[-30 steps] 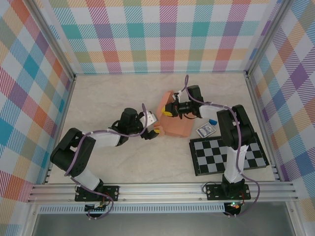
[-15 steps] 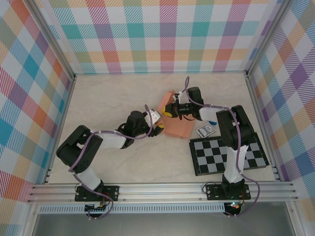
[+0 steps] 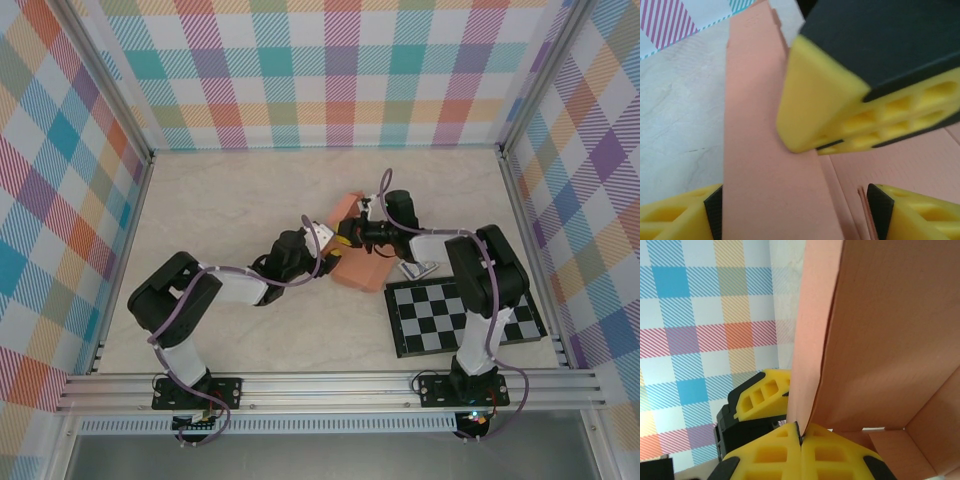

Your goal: Fold the paper box

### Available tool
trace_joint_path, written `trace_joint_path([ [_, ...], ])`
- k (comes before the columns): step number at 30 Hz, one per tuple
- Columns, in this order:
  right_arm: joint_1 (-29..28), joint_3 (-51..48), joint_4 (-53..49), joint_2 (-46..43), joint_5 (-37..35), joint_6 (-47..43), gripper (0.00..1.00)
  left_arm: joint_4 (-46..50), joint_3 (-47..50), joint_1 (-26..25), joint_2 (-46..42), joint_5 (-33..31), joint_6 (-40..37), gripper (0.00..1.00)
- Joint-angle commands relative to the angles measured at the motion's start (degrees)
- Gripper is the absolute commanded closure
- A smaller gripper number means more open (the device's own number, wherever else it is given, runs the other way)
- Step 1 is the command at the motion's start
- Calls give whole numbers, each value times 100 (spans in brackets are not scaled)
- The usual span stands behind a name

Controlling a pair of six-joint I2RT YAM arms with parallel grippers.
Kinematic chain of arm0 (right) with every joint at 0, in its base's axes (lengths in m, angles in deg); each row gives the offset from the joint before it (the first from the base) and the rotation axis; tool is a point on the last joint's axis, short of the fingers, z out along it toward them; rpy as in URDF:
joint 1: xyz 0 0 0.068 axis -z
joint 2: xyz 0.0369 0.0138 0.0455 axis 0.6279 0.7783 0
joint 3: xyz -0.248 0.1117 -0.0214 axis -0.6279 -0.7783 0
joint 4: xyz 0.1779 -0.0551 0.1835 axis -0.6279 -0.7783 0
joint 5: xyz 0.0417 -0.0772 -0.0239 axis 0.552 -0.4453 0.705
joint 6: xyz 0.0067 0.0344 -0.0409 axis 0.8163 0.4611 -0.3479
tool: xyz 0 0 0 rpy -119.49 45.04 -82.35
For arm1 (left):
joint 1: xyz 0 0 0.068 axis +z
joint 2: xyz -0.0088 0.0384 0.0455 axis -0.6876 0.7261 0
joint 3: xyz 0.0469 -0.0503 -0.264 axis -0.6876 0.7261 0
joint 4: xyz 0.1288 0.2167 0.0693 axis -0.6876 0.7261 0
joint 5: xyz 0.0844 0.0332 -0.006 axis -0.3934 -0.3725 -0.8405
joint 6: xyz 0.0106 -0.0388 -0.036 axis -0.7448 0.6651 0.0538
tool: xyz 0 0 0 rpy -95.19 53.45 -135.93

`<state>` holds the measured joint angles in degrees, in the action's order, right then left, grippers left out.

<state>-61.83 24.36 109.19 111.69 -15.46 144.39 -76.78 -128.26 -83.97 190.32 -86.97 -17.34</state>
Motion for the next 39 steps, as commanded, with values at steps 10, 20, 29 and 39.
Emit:
trace_joint_path([
  [10,-112,-688,604,-460,-1023,526,100,-2048,777,-177,421,-486,912,29],
  [20,-507,-936,981,-652,-1673,561,100,-2759,797,-192,835,-755,1436,29],
  [29,-586,-1206,1285,-795,-2024,639,100,-2590,754,-199,892,-1801,2163,40],
  [39,-821,-1484,1224,-966,-2538,715,100,-2388,610,-383,898,-2311,2173,39],
])
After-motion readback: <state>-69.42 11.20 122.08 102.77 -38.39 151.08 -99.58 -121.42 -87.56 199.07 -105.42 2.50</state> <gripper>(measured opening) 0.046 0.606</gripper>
